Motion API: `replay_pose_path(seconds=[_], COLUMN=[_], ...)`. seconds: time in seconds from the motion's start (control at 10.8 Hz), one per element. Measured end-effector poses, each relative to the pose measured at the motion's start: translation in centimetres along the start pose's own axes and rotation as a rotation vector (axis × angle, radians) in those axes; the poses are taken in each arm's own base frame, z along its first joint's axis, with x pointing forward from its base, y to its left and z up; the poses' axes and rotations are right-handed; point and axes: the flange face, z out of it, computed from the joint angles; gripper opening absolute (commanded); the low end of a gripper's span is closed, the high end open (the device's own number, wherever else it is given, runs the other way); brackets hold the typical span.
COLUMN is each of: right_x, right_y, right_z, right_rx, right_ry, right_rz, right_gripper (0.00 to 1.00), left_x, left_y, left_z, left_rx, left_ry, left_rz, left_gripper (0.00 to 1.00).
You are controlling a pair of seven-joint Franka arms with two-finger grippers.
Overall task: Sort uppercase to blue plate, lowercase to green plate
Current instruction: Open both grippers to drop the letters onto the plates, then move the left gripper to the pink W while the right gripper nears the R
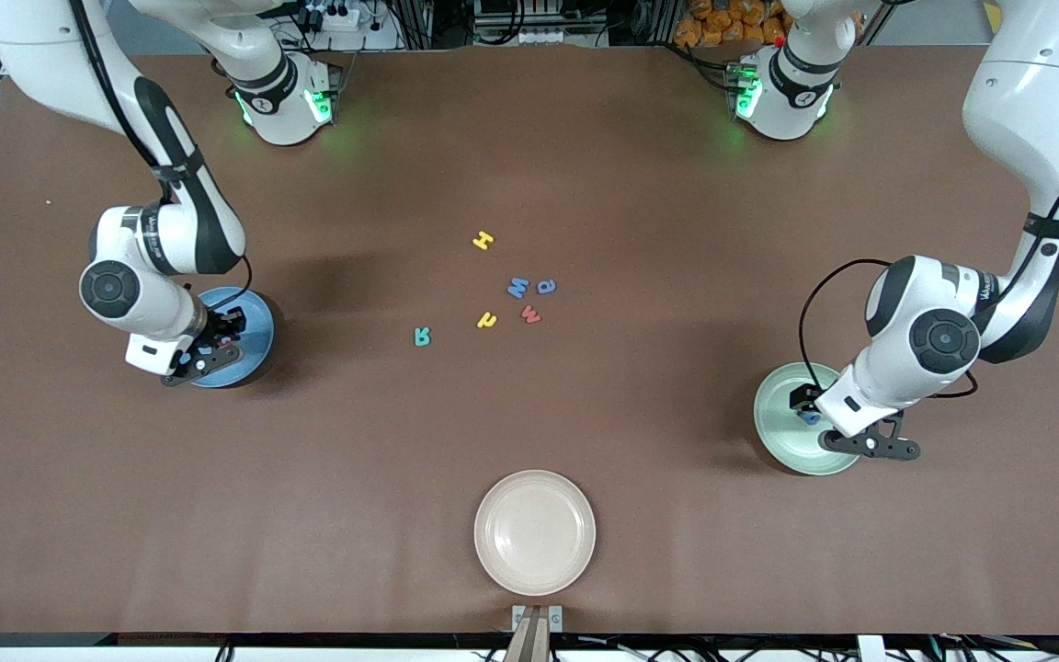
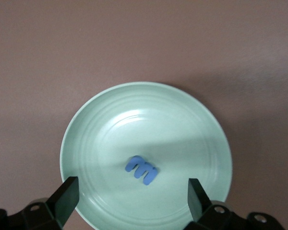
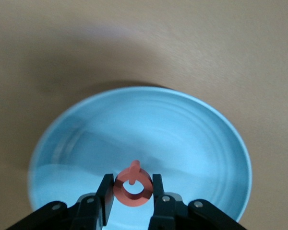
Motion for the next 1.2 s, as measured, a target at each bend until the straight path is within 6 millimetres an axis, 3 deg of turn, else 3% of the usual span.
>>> replay_pose_path(seconds=[0.09,0.37,0.55,0.65,0.74,0.83,1.2], right_x=[-0.4,-0.4,-0.4,-0.4,-0.4,-0.4,-0.3], right_y=[0.8,0.8,0.8,0.8,0.8,0.8,0.8], right_z=[0.6,0.8,0.8,0.8,0.8,0.8,0.7], right_rx=[0.003,0.005,0.006,0.007,0.007,0.007,0.007], right_ry=[-0.001,-0.003,-0.005,-0.005,-0.006,-0.006,-0.003], right_rz=[0.003,-0.001,-0.001,-0.002,-0.001,0.001,0.053], right_gripper=[0.18,0.27,0.43,0.58,0.72,1.0,1.0], left_x=[0.4,1.3,1.5,1.4,1.2,0.8,-2.3], left_y=[1.2,4.2,6.1,8.0,10.5,13.4,25.9], left_z=[-1.2,-4.7,-5.9,-6.1,-6.3,-6.5,-7.6], left_rx=[-0.005,-0.049,-0.065,-0.07,-0.074,-0.076,-0.083], left_ry=[0.005,0.015,0.023,0.023,0.021,0.016,-0.003], left_rz=[0.015,0.015,-0.003,-0.027,-0.056,-0.083,-0.222], left_gripper=[1.0,1.0,1.0,1.0,1.0,1.0,1.0])
